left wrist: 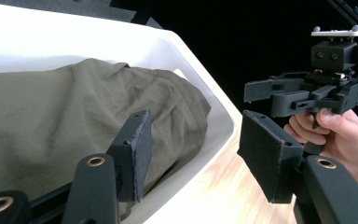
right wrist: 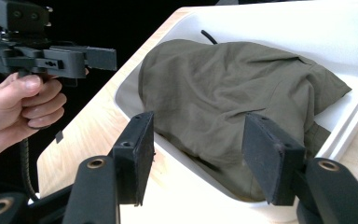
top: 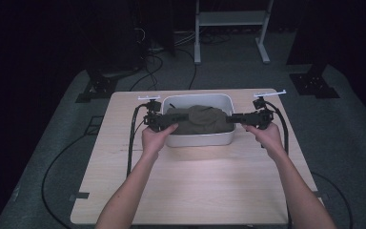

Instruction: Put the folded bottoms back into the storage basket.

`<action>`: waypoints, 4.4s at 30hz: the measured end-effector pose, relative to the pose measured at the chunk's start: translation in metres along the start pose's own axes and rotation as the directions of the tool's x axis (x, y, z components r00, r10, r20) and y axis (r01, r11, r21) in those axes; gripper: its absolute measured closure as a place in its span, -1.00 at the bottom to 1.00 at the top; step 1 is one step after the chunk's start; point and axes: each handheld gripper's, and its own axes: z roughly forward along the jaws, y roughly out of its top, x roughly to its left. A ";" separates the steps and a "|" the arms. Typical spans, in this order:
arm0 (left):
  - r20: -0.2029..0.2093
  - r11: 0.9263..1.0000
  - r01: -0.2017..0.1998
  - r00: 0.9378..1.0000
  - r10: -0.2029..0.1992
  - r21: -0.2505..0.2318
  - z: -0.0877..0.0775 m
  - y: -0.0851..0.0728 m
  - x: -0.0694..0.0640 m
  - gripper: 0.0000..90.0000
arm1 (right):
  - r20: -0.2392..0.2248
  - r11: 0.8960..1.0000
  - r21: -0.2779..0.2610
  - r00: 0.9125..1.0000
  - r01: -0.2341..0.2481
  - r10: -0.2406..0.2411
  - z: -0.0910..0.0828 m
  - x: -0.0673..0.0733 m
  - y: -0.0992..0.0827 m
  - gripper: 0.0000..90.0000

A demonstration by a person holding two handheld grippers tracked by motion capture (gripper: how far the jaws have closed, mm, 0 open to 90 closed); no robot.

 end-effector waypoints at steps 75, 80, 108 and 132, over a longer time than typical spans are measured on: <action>0.051 0.999 -0.023 0.998 0.022 0.023 -0.059 -0.069 -0.007 -0.66 | -0.102 0.999 -0.010 0.994 -0.043 0.042 -0.054 -0.006 -0.079 -0.37; 0.039 0.999 -0.021 0.999 0.020 0.023 -0.064 -0.075 -0.004 -0.66 | -0.103 0.999 0.000 0.994 -0.045 0.045 -0.054 -0.007 -0.086 -0.38; 0.047 1.000 0.003 0.999 -0.004 0.022 -0.077 -0.107 0.001 -0.74 | -0.125 0.998 0.006 0.990 -0.060 0.060 -0.060 -0.008 -0.118 -0.40; 0.044 0.999 0.020 0.999 -0.021 0.031 -0.085 -0.134 0.006 -0.76 | -0.154 0.998 0.021 0.986 -0.064 0.067 -0.063 -0.004 -0.143 -0.41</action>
